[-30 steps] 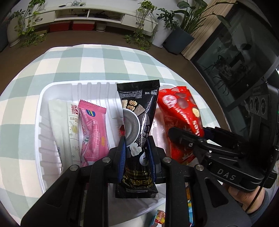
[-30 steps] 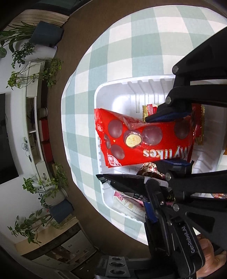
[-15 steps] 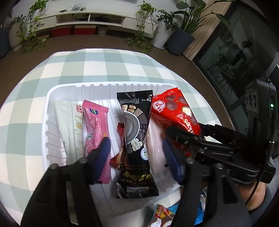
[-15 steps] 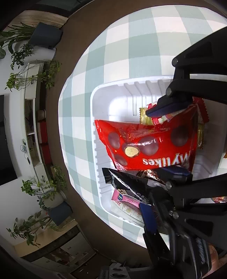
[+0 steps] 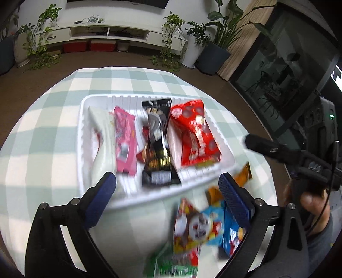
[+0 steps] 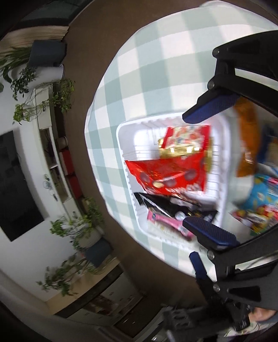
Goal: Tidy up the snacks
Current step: 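Withdraw both tools from the tray toward the remaining snacks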
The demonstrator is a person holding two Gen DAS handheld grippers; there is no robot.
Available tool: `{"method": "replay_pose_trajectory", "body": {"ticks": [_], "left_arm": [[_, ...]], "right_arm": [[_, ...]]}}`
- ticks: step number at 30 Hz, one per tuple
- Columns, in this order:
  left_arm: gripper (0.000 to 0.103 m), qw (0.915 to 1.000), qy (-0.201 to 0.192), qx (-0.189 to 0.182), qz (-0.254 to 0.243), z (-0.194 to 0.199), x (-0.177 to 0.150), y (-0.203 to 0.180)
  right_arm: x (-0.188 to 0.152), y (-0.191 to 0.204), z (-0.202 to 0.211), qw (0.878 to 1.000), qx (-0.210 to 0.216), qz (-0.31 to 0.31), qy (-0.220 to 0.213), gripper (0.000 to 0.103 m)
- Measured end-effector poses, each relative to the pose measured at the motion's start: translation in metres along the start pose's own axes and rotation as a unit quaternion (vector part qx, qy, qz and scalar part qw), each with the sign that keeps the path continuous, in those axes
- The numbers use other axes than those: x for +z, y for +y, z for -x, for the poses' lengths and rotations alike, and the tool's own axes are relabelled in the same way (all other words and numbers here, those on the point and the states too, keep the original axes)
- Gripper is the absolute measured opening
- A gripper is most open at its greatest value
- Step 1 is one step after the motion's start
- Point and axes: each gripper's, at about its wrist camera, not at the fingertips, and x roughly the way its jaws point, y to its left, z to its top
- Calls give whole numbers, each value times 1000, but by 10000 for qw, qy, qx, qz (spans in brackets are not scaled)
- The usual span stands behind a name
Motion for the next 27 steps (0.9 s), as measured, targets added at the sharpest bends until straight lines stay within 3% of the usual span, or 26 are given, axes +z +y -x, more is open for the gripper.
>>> {"method": "replay_pose_trajectory", "body": {"ticks": [6,12,19,27], "left_arm": [[97,9987,182,-57,-480,16,-53,-17],[97,9995,269,27,-150,18,-107,-24],[97,9966,321,747,125,3,-134,-34],[97,9896,555,1317,-171,-17,-134,-35]], "right_arm": [[-70,-12,53,9985,255,-347,-342,94],[-135,-37,52,9949,306,-959,-3,94],[-148,-36,48,9951,264,-950,8,94],[-159,-38,45,9964,165,-836,49,94]]}}
